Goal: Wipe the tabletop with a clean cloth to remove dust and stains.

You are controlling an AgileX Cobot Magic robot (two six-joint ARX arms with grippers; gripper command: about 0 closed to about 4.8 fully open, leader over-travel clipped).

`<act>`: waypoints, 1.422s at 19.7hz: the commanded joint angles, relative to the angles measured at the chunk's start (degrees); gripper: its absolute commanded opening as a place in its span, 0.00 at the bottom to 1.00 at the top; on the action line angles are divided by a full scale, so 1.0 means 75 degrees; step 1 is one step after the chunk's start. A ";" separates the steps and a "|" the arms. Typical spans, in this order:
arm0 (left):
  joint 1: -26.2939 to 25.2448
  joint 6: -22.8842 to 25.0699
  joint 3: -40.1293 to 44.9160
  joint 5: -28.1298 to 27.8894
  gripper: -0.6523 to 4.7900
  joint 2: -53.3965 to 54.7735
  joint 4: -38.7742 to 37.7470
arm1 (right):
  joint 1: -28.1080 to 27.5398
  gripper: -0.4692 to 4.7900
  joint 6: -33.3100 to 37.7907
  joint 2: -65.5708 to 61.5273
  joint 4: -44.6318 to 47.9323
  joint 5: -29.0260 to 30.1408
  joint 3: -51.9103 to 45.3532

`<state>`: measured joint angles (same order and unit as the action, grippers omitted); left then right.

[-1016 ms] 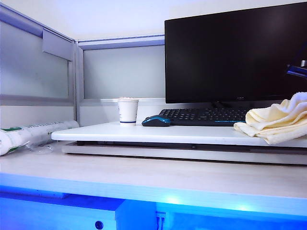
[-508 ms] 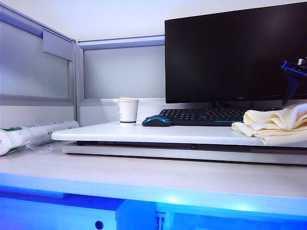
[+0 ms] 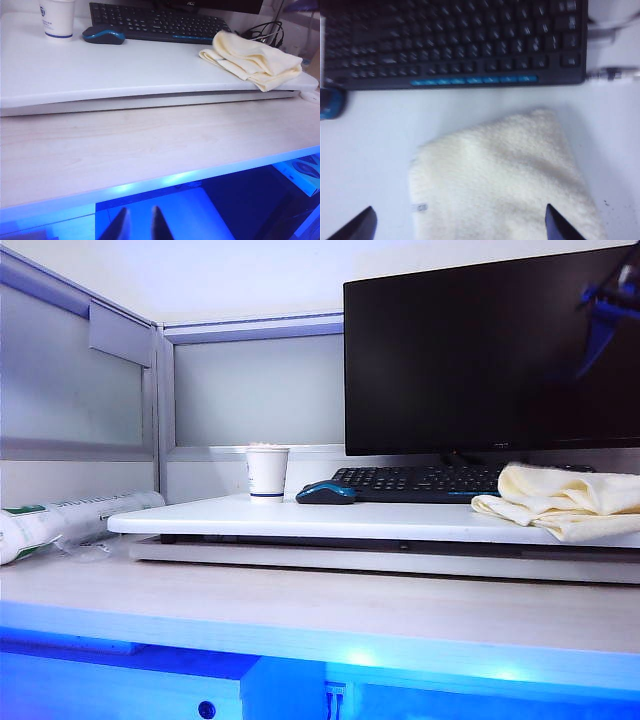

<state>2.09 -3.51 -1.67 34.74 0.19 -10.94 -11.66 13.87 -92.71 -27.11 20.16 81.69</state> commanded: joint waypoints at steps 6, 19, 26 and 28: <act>-0.0006 0.0009 -0.0012 -0.0032 0.25 0.0003 -0.0154 | 0.0000 0.83 -0.0455 0.1728 -0.0236 -0.0152 -0.0038; -0.0006 0.0009 -0.0015 -0.1734 0.25 0.0003 -0.0015 | 0.0000 0.66 -0.0851 0.5802 0.0402 -0.0067 -0.3523; -0.0006 0.0079 -0.0012 -0.3730 0.25 0.0003 -0.0017 | 0.0003 0.45 -0.0915 0.7734 0.0612 -0.0064 -0.5327; -0.0006 0.0318 -0.0012 -0.3803 0.24 0.0003 -0.0023 | 0.0003 0.38 -0.0912 0.8250 0.0621 -0.0061 -0.5808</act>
<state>2.09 -2.74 -1.63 6.81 0.19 -11.25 -11.64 7.14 -32.05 -23.70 19.53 39.09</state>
